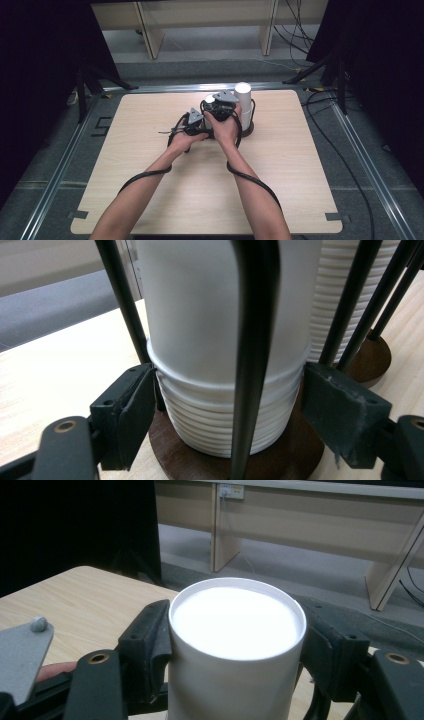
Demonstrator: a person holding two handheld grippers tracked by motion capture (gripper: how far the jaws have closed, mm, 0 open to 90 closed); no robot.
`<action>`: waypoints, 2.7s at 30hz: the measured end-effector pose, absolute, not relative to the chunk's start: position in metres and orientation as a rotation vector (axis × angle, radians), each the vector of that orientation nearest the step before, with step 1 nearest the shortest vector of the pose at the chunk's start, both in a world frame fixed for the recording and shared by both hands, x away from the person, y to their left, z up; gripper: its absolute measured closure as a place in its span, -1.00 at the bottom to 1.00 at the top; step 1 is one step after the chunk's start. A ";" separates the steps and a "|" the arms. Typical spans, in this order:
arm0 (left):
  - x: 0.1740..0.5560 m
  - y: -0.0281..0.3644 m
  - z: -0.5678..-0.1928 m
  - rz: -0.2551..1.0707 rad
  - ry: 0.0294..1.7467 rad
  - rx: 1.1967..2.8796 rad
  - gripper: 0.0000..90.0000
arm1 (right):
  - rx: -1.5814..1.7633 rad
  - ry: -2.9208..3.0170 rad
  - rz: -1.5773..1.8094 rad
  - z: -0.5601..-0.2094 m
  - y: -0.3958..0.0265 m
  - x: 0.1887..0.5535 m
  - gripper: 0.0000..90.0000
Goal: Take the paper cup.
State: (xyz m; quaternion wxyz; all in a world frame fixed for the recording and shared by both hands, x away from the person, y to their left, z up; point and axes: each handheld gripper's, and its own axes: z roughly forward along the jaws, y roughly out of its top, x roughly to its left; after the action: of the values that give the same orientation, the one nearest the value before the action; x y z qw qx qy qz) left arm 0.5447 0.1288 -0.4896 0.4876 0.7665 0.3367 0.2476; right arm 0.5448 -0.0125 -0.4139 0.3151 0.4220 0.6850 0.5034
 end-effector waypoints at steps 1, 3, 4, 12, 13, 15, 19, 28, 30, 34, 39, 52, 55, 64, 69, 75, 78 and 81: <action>0.544 0.128 -0.490 0.596 0.825 1.843 -0.51 | 1.105 1.801 1.348 -0.414 -0.012 0.545 -0.24; 0.544 0.127 -0.489 0.601 0.830 1.848 -0.52 | 1.107 1.777 1.356 -0.409 -0.013 0.541 -0.24; 0.544 0.127 -0.489 0.601 0.830 1.848 -0.52 | 1.107 1.777 1.356 -0.409 -0.013 0.541 -0.24; 0.543 0.131 -0.487 0.623 0.816 1.845 -0.54 | 1.088 1.748 1.418 -0.394 -0.018 0.536 -0.24; 0.542 0.132 -0.486 0.623 0.819 1.850 -0.54 | 1.076 1.744 1.426 -0.389 -0.019 0.535 -0.23; 0.542 0.133 -0.486 0.629 0.819 1.853 -0.55 | 1.074 1.732 1.441 -0.388 -0.019 0.535 -0.23; 0.541 0.135 -0.485 0.633 0.817 1.854 -0.55 | 1.053 1.710 1.460 -0.377 -0.020 0.531 -0.23; 0.540 0.133 -0.487 0.635 0.805 1.852 -0.57 | 1.011 1.680 1.484 -0.358 -0.023 0.523 -0.23; 0.538 0.133 -0.486 0.641 0.802 1.863 -0.57 | 1.019 1.681 1.485 -0.357 -0.023 0.522 -0.23; 0.536 0.135 -0.485 0.647 0.796 1.872 -0.61 | 1.008 1.670 1.500 -0.351 -0.025 0.519 -0.23; 0.531 0.139 -0.481 0.648 0.789 1.873 -0.68 | 1.001 1.665 1.517 -0.346 -0.030 0.514 -0.23; 0.497 0.166 -0.470 0.641 0.734 1.839 -0.88 | 0.997 1.689 1.602 -0.347 -0.045 0.493 -0.23; 0.492 0.171 -0.468 0.629 0.719 1.832 -0.88 | 0.984 1.691 1.607 -0.349 -0.048 0.490 -0.23; 0.470 0.184 -0.461 0.652 0.694 1.809 -0.88 | 0.989 1.717 1.631 -0.354 -0.057 0.474 -0.23; 0.457 0.187 -0.458 0.659 0.682 1.801 -0.89 | 0.940 1.703 1.650 -0.354 -0.063 0.462 -0.23; 0.442 0.190 -0.454 0.659 0.667 1.785 -0.90 | 0.934 1.721 1.665 -0.354 -0.069 0.451 -0.23; 0.436 0.192 -0.452 0.664 0.661 1.777 -0.90 | 0.929 1.724 1.683 -0.354 -0.071 0.446 -0.23; 0.429 0.194 -0.451 0.670 0.656 1.779 -0.90 | 0.911 1.736 1.676 -0.356 -0.073 0.440 -0.23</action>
State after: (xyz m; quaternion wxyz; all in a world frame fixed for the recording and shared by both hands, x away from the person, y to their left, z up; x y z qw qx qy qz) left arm 0.4292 0.1938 -0.4511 0.5356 0.7470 0.2756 0.2813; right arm 0.4403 -0.0735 -0.3557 0.2776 0.3393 0.6465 0.6244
